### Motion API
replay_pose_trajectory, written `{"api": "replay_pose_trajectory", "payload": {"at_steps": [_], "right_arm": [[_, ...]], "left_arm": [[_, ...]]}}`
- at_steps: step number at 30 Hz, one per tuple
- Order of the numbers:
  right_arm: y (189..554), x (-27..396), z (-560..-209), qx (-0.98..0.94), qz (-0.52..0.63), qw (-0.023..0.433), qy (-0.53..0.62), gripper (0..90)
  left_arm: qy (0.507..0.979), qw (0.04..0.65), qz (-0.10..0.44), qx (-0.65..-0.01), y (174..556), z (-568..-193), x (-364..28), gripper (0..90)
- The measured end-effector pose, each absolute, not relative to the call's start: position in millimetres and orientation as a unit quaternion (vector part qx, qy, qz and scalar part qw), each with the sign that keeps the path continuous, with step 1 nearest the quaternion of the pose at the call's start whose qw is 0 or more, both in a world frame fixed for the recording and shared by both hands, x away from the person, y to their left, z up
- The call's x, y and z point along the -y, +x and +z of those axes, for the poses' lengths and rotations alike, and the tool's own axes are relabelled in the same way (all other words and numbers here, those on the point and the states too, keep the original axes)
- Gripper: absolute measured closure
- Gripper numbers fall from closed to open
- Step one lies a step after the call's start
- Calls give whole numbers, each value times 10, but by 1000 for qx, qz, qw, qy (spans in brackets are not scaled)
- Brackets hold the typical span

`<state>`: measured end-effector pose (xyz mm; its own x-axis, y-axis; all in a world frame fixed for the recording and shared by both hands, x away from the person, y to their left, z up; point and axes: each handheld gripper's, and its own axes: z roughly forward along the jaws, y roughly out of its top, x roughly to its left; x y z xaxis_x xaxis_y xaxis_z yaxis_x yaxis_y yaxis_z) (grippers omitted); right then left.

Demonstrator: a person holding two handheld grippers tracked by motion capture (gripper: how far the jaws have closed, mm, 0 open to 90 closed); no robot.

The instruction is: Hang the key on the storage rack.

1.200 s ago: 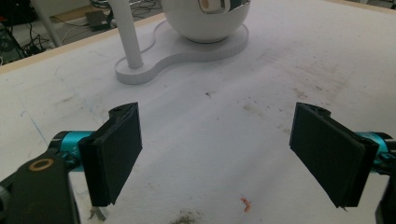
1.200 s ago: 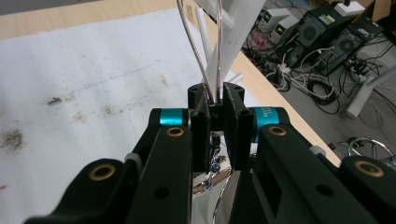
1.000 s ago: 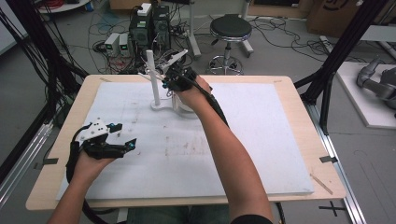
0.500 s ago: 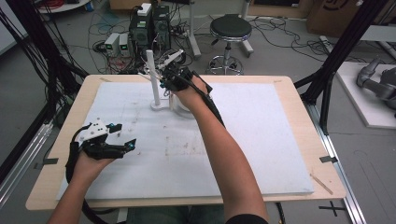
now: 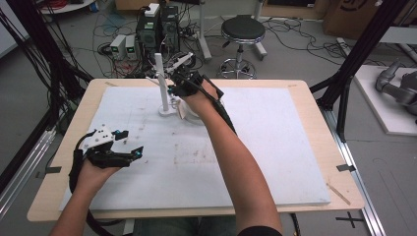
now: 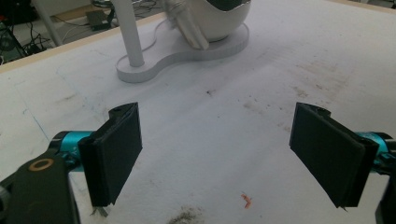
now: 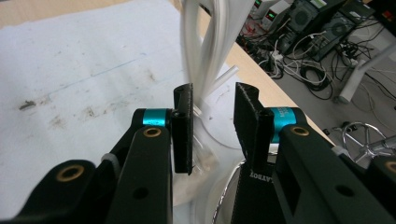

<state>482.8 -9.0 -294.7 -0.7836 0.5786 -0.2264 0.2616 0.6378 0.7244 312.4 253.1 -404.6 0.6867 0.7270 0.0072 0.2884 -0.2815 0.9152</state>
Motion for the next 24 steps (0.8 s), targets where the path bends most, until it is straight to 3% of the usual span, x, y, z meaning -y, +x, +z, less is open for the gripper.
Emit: {"api": "replay_pose_trajectory", "payload": {"at_steps": [13,16,18,24], "right_arm": [[4682,451,-2815,-856,390,229,250,633],[4596,603,-2773,-851,400,233,249,611],[4524,726,-2744,-844,410,232,255,550],[4256,1160,-2748,-824,441,238,264,539]], "left_arm": [[771,500,219,-327,3114,-4043,-2508,169],[771,500,220,-327,3109,-4041,-2504,169],[772,499,221,-327,3098,-4037,-2506,169],[774,495,219,-329,3093,-4058,-2500,169]]}}
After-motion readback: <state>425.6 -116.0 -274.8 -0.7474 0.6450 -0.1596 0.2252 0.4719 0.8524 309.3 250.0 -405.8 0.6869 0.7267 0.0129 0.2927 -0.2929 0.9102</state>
